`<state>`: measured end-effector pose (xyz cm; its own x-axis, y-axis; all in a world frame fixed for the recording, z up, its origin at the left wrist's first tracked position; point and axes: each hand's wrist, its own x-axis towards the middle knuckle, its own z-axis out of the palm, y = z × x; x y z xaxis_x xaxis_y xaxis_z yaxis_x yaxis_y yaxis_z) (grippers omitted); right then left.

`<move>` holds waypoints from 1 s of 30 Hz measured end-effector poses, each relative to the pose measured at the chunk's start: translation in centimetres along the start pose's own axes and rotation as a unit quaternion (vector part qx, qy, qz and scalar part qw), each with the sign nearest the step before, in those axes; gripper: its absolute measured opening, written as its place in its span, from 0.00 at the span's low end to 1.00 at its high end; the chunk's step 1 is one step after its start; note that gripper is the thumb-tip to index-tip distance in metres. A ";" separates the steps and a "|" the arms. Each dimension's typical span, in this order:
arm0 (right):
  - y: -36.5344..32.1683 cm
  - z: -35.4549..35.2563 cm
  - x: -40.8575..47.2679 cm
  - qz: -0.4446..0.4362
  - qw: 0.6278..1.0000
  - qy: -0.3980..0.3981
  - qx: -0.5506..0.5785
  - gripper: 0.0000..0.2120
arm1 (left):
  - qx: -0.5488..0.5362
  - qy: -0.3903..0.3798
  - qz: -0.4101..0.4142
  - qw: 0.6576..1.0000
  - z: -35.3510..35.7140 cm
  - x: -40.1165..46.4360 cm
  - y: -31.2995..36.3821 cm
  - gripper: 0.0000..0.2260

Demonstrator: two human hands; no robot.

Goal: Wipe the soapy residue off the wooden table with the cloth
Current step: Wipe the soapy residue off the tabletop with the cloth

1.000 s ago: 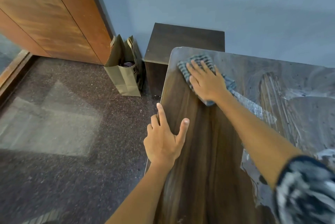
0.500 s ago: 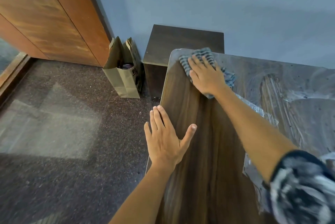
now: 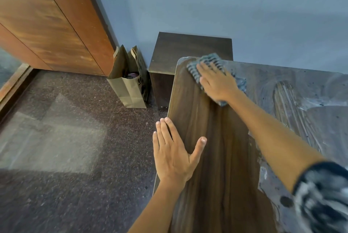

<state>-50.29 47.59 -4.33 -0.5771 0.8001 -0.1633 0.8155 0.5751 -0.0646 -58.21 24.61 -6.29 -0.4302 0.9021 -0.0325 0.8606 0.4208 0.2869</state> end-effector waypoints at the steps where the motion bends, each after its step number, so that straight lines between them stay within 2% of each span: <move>1: -0.3 -0.3 1.7 0.040 0.999 -0.011 0.010 0.25 | 0.002 0.001 0.002 1.000 0.1 0.0 -0.1 0.46; 3: -2.0 -0.5 4.2 0.078 0.996 -0.021 0.021 0.25 | 0.008 0.007 0.003 1.000 0.1 0.0 -0.1 0.46; 5: -3.4 -0.7 5.1 0.061 0.998 -0.018 0.018 0.25 | 0.010 0.010 0.004 1.000 0.0 0.0 -0.1 0.46; 10: -4.6 -0.2 0.4 -0.123 0.992 -0.010 0.008 0.24 | 0.004 0.006 0.013 1.000 0.2 0.0 -0.2 0.47; 12: -3.8 0.6 -3.4 -0.161 0.987 -0.012 0.018 0.23 | 0.001 0.010 0.009 1.000 0.2 0.1 -0.2 0.47; 15: 0.9 0.8 -5.3 -0.102 0.995 0.003 -0.003 0.24 | 0.000 0.020 0.007 1.000 0.3 0.0 -0.2 0.46; 18: 4.9 -0.2 -2.0 0.050 0.999 -0.014 0.000 0.24 | 0.001 0.022 0.006 1.000 0.3 0.0 -0.2 0.46; 21: 3.5 -0.6 1.4 0.101 0.994 -0.016 0.025 0.24 | 0.011 0.024 0.005 1.000 0.3 0.1 -0.2 0.46; 23: 1.3 -0.8 1.7 0.064 0.997 -0.011 0.032 0.24 | 0.015 0.020 0.003 1.000 0.3 0.0 -0.2 0.46; 27: -1.1 0.4 -4.3 -0.101 0.995 -0.012 0.019 0.23 | -0.004 0.020 -0.003 1.000 0.2 0.0 -0.2 0.47; 29: 0.5 1.2 -8.3 -0.117 0.992 -0.020 0.028 0.23 | -0.011 0.021 -0.004 1.000 0.2 0.0 -0.2 0.47; 30: 2.1 1.3 -9.2 -0.096 0.995 -0.016 0.022 0.22 | -0.013 0.022 -0.003 1.000 0.2 0.0 -0.1 0.47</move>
<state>-43.17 41.21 -4.26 -0.7220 0.6693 -0.1751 0.6912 0.7087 -0.1411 -58.24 24.61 -6.54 -0.4467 0.8947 0.0071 0.8511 0.4225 0.3115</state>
